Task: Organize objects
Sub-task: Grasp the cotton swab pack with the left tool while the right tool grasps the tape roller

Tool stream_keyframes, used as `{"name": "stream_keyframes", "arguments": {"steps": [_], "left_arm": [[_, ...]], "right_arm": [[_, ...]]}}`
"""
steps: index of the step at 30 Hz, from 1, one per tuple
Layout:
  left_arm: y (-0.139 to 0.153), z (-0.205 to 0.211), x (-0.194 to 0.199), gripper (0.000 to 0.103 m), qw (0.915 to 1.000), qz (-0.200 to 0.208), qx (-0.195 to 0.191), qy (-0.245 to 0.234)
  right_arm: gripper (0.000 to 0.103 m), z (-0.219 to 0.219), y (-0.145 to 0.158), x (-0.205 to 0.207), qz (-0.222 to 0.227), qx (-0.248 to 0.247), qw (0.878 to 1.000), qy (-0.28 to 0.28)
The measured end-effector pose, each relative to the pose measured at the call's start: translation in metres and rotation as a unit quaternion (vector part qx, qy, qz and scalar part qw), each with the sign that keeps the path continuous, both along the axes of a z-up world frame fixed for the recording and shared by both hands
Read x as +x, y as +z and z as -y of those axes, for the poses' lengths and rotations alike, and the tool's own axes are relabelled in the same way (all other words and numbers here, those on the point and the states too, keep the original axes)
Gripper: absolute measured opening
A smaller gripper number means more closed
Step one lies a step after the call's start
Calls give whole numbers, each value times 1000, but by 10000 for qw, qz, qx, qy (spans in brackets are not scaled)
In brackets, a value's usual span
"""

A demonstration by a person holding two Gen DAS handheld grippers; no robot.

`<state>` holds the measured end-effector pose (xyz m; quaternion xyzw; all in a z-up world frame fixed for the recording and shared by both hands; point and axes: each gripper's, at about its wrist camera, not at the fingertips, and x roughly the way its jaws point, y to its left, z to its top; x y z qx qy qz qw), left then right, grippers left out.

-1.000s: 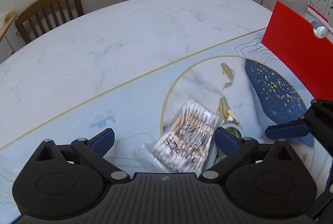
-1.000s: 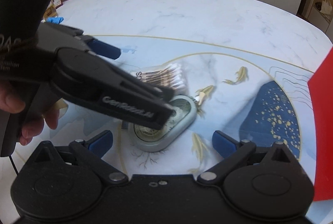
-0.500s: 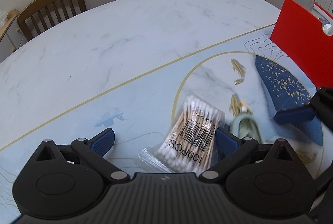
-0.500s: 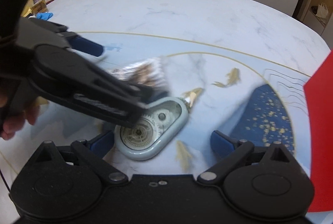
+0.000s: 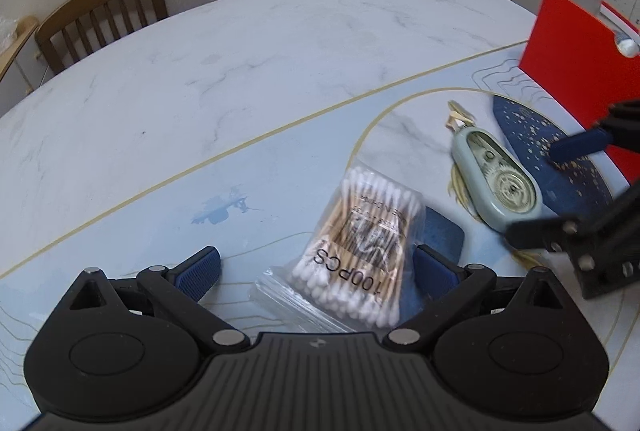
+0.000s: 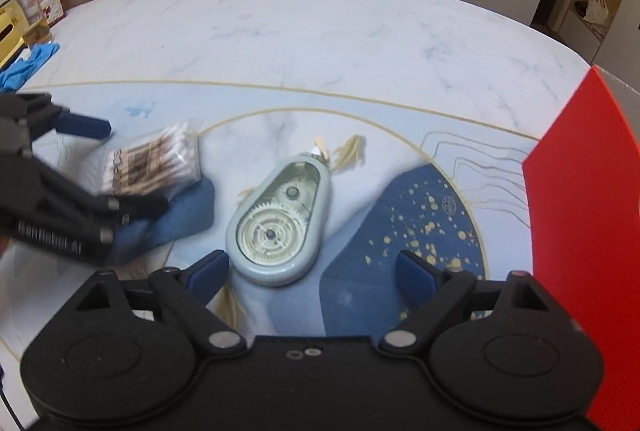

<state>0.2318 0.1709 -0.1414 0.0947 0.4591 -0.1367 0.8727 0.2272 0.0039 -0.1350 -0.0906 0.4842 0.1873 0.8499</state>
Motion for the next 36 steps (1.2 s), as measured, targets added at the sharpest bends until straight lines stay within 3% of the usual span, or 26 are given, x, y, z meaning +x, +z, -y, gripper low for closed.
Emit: {"name": "stream_keyframes", "arguments": {"steps": [4, 7, 12, 15, 18, 29, 36], "left_arm": [[0, 1, -6, 102, 10000, 88, -6, -40], [1, -1, -9, 94, 9999, 152, -72, 30], [4, 3, -14, 68, 9995, 217, -204, -81], [6, 7, -17, 58, 9994, 221, -199, -151], [8, 12, -19, 49, 9996, 169, -174, -169], [18, 32, -35, 42, 9990, -198, -396, 94], [39, 50, -52, 42, 9977, -242, -610, 196]], "right_arm": [[82, -6, -2, 9, -108, 180, 9996, -175], [81, -11, -3, 11, -45, 177, 9995, -274], [74, -18, -4, 9, 85, -33, 9997, -227], [57, -20, -1, 9, 108, -2, 9998, -163], [53, -19, 0, 10, 56, 38, 9999, -102], [52, 6, 17, -13, -52, 332, 9994, 56], [52, 32, 41, -31, -70, 702, 9974, 122]]}}
